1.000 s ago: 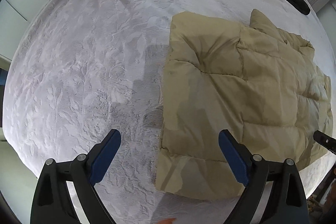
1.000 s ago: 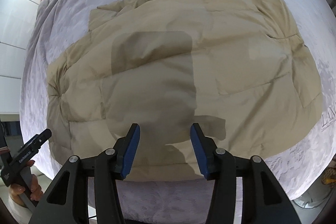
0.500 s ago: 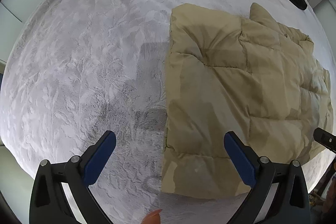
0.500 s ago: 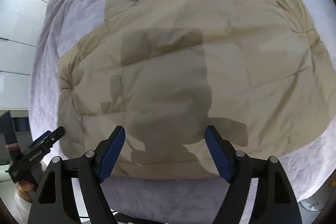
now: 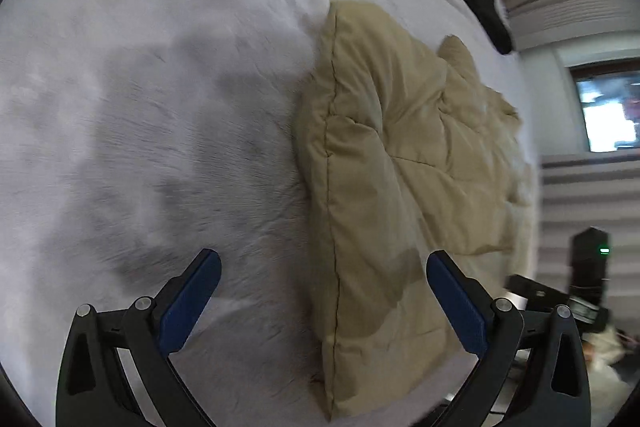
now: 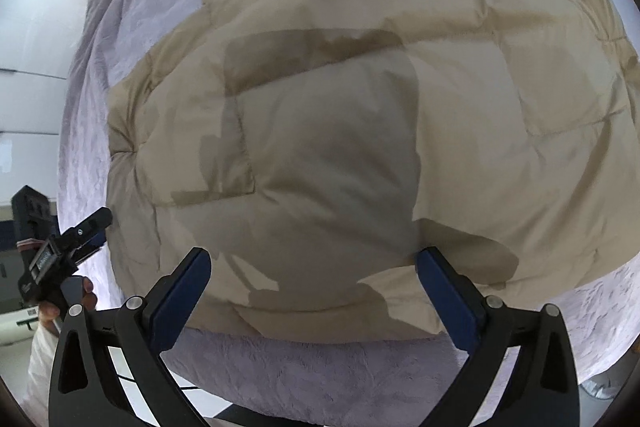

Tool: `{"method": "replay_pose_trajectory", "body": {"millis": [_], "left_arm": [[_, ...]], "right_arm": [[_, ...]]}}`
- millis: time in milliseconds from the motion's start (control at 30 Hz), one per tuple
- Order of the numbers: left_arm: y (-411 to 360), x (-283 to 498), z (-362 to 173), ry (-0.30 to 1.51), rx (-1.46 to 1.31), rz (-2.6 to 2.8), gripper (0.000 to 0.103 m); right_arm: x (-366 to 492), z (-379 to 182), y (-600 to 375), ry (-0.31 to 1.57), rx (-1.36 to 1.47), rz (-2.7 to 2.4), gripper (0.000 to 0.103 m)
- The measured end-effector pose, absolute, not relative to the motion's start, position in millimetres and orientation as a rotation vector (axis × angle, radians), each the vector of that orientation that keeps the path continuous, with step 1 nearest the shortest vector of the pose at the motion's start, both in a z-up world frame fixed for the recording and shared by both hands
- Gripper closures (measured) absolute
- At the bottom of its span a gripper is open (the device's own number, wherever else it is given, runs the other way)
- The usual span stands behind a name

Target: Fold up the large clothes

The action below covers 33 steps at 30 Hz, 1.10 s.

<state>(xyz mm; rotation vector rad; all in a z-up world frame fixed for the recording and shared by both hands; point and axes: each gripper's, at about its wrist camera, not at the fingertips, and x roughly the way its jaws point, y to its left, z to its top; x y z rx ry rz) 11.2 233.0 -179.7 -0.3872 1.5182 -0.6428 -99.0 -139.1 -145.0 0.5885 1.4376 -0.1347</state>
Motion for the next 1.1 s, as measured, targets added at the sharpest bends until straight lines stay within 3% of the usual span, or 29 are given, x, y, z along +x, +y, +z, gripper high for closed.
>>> {"method": "replay_pose_trajectory", "body": {"millis": [333, 367, 400, 467, 500, 633, 667, 733, 767, 1100], "left_arm": [[153, 24, -214, 1.615, -0.385, -0.897, 0.000], [145, 23, -215, 1.611, -0.336, -0.906, 0.011], [140, 21, -213, 1.598, -0.298, -0.924, 0.040], [139, 19, -210, 1.606, -0.326, -0.972, 0.067], [141, 19, -205, 1.600, -0.358, -0.983, 0.075], [147, 13, -172, 1.550, -0.395, -0.986, 0.081], [149, 8, -165, 1.541, -0.402, -0.988, 0.081], [143, 5, -143, 1.518, -0.403, -0.988, 0.081], [139, 2, -132, 1.508, -0.391, -0.984, 0.081], [24, -43, -16, 1.484, -0.192, -0.813, 0.081]], "right_arm": [[-92, -155, -132, 1.467, 0.552, -0.175, 0.000], [-92, -153, -132, 1.469, 0.554, -0.171, 0.000], [-91, -151, -133, 1.471, 0.559, -0.162, 0.000], [-92, -144, -136, 1.468, 0.578, -0.139, 0.000], [-92, -139, -138, 1.458, 0.587, -0.131, 0.000], [-93, -115, -162, 1.333, 0.557, -0.169, 0.003], [-92, -110, -170, 1.291, 0.552, -0.186, 0.010], [-88, -108, -186, 1.244, 0.567, -0.198, 0.083], [-83, -112, -195, 1.244, 0.575, -0.212, 0.089], [-50, -191, -242, 1.245, 0.749, -0.022, 0.098]]}}
